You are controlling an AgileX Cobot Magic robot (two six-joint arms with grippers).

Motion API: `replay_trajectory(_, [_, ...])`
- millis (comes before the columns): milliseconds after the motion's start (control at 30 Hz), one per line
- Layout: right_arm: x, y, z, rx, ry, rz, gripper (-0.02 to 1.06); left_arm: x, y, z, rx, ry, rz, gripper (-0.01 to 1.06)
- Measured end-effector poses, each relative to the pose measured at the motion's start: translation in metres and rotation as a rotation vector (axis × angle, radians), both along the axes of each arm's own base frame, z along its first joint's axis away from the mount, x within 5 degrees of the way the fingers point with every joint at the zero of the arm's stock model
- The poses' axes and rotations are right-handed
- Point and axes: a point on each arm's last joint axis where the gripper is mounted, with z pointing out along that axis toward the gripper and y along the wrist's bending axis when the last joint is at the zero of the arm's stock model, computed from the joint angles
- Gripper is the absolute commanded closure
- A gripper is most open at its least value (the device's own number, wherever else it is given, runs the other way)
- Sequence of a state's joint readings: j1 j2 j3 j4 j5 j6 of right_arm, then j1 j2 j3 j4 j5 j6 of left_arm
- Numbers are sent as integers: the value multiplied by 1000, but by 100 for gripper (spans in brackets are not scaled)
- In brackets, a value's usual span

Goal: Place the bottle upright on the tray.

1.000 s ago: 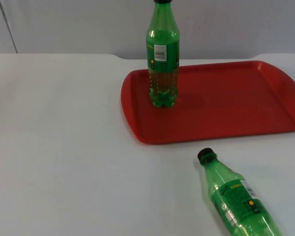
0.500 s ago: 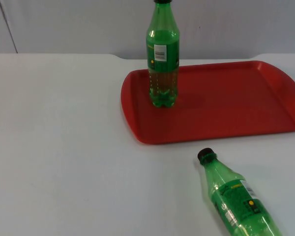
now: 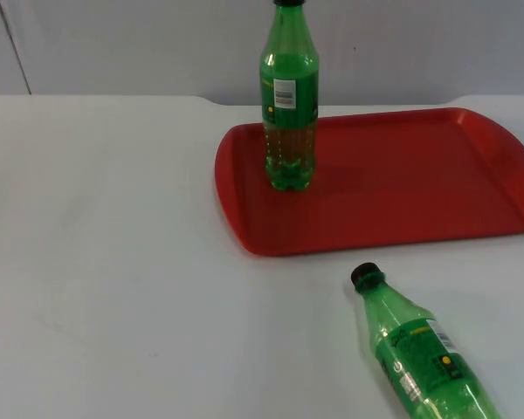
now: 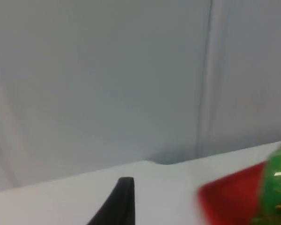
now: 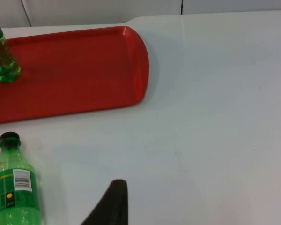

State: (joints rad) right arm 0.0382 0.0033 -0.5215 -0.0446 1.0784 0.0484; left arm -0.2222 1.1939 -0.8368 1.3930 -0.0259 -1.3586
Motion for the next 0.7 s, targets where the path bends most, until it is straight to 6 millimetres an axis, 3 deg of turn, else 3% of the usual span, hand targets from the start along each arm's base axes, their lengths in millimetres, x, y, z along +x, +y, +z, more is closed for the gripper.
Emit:
replay_trajectory(133, [0, 0, 0, 2, 0, -1, 0, -2, 22, 12, 152, -45, 200, 0])
replay_trajectory(200, [0, 0, 0, 2, 0, -1, 0, -5, 42, 22, 257, -56, 395, 0])
replay_trajectory(300, [0, 0, 0, 2, 0, -1, 0, -11, 59, 28, 348, 13, 564, 0])
replay_trajectory(400, [0, 0, 0, 2, 0, -1, 0, -14, 58, 19, 331, 118, 553, 0])
replay_trajectory(500, [0, 0, 0, 2, 0, -1, 0, -16, 46, 7, 261, 248, 426, 0])
replay_trajectory(700, [0, 0, 0, 2, 0, -1, 0, -18, 26, -1, 171, 333, 220, 0])
